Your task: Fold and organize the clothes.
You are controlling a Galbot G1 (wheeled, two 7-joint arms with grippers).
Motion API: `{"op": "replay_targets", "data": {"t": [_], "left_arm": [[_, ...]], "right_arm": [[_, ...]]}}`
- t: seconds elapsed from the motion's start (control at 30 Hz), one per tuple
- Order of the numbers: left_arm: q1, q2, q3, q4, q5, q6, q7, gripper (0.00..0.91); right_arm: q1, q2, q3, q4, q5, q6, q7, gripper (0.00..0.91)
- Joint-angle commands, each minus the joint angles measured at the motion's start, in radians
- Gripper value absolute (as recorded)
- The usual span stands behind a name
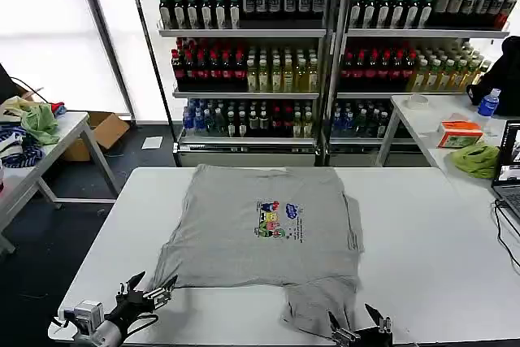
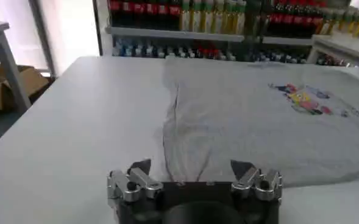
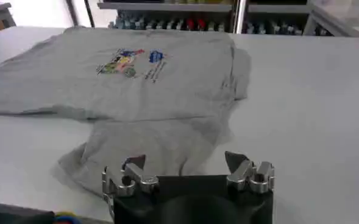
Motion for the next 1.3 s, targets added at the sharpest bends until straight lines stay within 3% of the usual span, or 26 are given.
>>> {"op": "replay_targets", "data": {"t": [0.03,0.07,0.1,0.13,0.17,0.2,0.27,0.33,0.87,1.17,1.3], "left_arm": [[-0.028,0.019,0.007,0.071,-0.021,0.004,0.008,0.907],[-0.027,0.018,0.009,0.074,-0.020,0.003,0.008,0.907],[-0.024,0.015,0.009,0.076,-0.020,0.001,0.008,0.836],[-0.024,0.015,0.009,0.076,-0.021,-0.002,0.009,0.584],[-0.017,0.014,0.009,0.071,-0.020,-0.004,0.012,0.453],[-0.013,0.013,0.011,0.068,-0.020,-0.004,0.014,0.232],[-0.003,0.009,0.017,0.052,-0.020,-0.008,0.020,0.050],[0.000,0.000,0.027,0.037,-0.016,-0.007,0.015,0.000],[0.000,-0.020,0.058,0.019,0.003,-0.017,0.026,0.010],[-0.005,-0.029,0.044,-0.009,-0.016,-0.049,0.008,0.010],[0.024,-0.039,0.030,-0.077,-0.020,-0.043,-0.015,0.010]], "right_arm": [[0.000,0.009,-0.026,-0.003,0.009,-0.028,0.008,0.000],[0.000,0.010,-0.027,-0.006,0.010,-0.028,0.006,0.000],[0.000,0.010,-0.029,-0.007,0.010,-0.027,0.005,0.000],[0.000,0.010,-0.030,-0.007,0.009,-0.026,0.006,0.000],[-0.001,0.010,-0.030,-0.008,0.009,-0.026,0.006,0.000],[0.000,0.010,-0.030,-0.008,0.009,-0.026,0.005,0.000],[0.002,0.010,-0.030,-0.008,0.009,-0.024,0.005,0.000],[0.003,0.009,-0.031,-0.007,0.010,-0.024,0.004,0.000],[0.007,0.007,-0.032,-0.016,0.046,0.000,0.000,0.000],[0.005,-0.012,0.001,-0.008,0.051,0.108,-0.037,0.000],[-0.021,-0.031,0.030,0.041,0.086,0.124,-0.041,0.000]]}}
